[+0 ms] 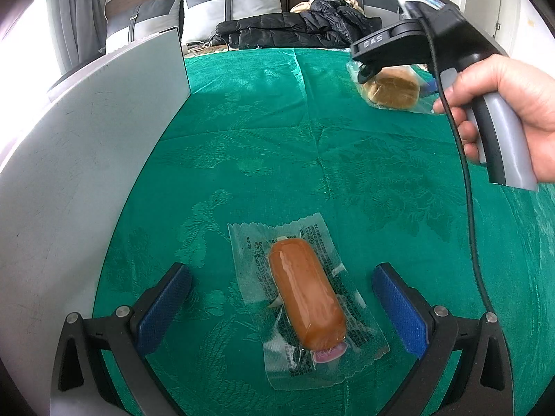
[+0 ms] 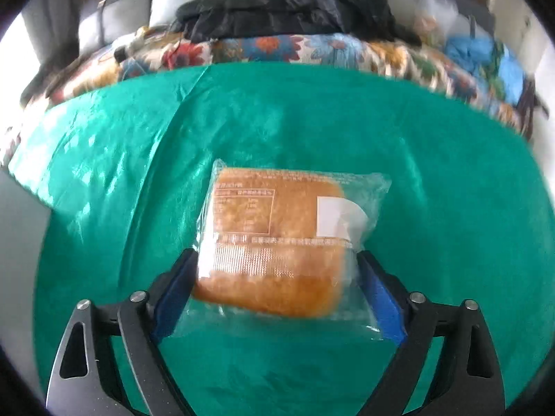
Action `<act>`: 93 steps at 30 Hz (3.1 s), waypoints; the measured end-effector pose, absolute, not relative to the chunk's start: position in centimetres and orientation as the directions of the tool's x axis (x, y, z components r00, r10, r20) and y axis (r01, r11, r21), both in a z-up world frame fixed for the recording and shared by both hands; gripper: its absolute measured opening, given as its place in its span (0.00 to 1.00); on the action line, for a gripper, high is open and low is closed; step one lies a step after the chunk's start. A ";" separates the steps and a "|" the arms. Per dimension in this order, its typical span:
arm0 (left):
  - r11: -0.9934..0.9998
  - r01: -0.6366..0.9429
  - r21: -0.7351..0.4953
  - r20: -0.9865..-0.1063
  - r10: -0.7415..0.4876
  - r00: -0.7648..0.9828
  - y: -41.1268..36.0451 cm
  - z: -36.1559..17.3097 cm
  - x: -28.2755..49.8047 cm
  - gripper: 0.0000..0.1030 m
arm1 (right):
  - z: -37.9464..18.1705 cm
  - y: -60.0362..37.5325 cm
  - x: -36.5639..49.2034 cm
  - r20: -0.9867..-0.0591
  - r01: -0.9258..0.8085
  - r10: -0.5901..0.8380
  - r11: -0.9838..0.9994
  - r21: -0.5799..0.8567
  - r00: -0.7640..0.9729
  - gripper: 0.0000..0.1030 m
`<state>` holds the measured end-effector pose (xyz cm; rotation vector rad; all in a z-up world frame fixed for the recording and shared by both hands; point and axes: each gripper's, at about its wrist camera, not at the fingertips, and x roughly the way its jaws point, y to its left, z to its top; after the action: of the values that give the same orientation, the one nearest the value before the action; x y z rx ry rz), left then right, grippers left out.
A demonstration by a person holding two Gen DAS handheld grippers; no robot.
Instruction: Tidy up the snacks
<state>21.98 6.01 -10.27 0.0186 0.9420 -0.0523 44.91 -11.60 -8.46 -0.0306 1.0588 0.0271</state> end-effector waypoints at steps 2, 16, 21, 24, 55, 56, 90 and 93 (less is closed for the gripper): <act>0.999 0.053 -0.006 -0.809 -0.036 0.587 6.0 -10.3 22.0 1.00 | -8.2 -12.9 44.2 -0.863 -0.013 0.050 0.999 0.050 0.503 0.78; 0.999 0.053 -0.007 -0.809 -0.037 0.587 6.1 -10.3 22.1 1.00 | -3.3 -21.3 23.2 -0.704 -0.120 0.256 0.964 0.238 0.663 0.71; 0.993 0.110 -0.037 -0.845 -0.090 0.527 6.5 -9.9 22.6 0.97 | -4.4 -22.7 15.0 -0.694 -0.097 0.237 0.967 0.235 0.680 0.71; 0.989 0.094 -0.117 -0.834 -0.149 0.531 7.7 -8.8 22.2 0.53 | -4.8 -23.2 12.3 -0.689 -0.121 0.230 0.972 0.204 0.688 0.71; 0.932 0.009 -0.362 -0.779 -0.307 0.547 9.1 -7.1 19.1 0.21 | -4.1 -22.7 10.7 -0.654 -0.188 0.268 0.963 0.192 0.707 0.71; 0.920 0.005 -0.391 -0.763 -0.327 0.558 9.6 -6.6 18.6 0.21 | -4.0 -22.6 10.7 -0.653 -0.187 0.272 0.962 0.198 0.707 0.71; 0.854 -0.520 0.022 -0.665 0.401 0.629 35.1 7.2 1.2 0.99 | 9.3 15.4 16.4 -0.770 -0.663 0.539 0.719 0.209 0.343 0.79; 0.828 -0.561 0.004 -0.675 0.416 0.610 35.3 7.8 0.6 0.99 | 8.9 15.7 15.9 -0.785 -0.670 0.489 0.731 0.130 0.381 0.79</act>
<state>0.59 35.29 7.75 -0.2166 0.7195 0.5690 15.90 15.69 8.89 -0.2232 0.9176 0.7471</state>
